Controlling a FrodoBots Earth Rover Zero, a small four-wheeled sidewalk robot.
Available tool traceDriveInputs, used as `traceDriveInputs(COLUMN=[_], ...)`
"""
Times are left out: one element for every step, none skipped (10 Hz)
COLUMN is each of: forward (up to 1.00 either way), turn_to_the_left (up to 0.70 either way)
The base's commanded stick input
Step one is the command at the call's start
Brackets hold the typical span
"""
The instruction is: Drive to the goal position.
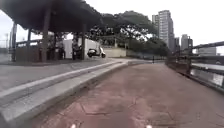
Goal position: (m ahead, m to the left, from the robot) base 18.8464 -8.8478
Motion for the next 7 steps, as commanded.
traceDriveInputs(forward=[1.0, 1.0, 1.0, 1.0, 1.0, 1.0, 1.0], turn_to_the_left=[0.0, -0.36, -0.4, -0.4, -0.4, -0.4, -0.4])
